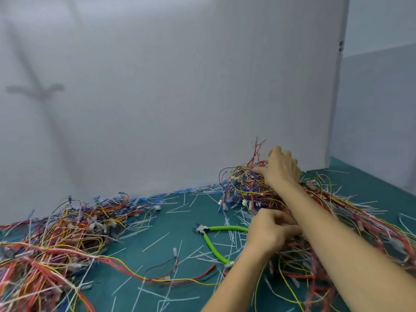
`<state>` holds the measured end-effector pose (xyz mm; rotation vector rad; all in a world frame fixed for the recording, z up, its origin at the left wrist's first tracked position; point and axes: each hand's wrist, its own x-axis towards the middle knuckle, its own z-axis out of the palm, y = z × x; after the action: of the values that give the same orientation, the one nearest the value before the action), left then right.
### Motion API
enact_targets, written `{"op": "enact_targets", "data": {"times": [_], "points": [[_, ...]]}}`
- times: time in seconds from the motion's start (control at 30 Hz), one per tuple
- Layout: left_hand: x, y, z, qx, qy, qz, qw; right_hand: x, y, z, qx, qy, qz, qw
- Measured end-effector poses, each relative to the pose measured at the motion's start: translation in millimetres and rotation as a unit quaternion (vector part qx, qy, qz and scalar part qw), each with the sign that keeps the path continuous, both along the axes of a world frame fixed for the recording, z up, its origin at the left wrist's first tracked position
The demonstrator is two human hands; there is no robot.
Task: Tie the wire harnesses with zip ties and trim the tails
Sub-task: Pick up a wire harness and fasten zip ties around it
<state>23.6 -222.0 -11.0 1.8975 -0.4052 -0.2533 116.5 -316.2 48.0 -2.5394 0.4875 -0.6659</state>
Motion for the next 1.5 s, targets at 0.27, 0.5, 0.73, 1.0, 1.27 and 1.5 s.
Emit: {"op": "enact_targets", "data": {"times": [0.27, 0.5, 0.73, 1.0, 1.27, 1.5], "points": [[24, 57, -4, 0.009, 0.014, 0.146, 0.989, -2, 3, -27, -0.127, 0.043, -0.066, 0.989], [42, 137, 7, -0.097, 0.032, 0.290, 0.952, -22, 69, 13, -0.143, -0.033, -0.012, 0.989], [42, 207, 13, -0.226, -0.024, 0.479, 0.848, -67, 184, -4, -0.051, 0.182, 0.440, 0.878], [31, 259, 31, -0.270, -0.095, 0.529, 0.799, -88, 243, -63, 0.043, 0.242, 0.516, 0.820], [23, 263, 67, -0.359, -0.259, 0.511, 0.737, -76, 228, -44, 0.329, 0.034, 0.446, 0.832], [14, 251, 72, -0.389, -0.387, 0.524, 0.652, -59, 210, -20, 0.458, -0.136, 0.360, 0.801]]}}
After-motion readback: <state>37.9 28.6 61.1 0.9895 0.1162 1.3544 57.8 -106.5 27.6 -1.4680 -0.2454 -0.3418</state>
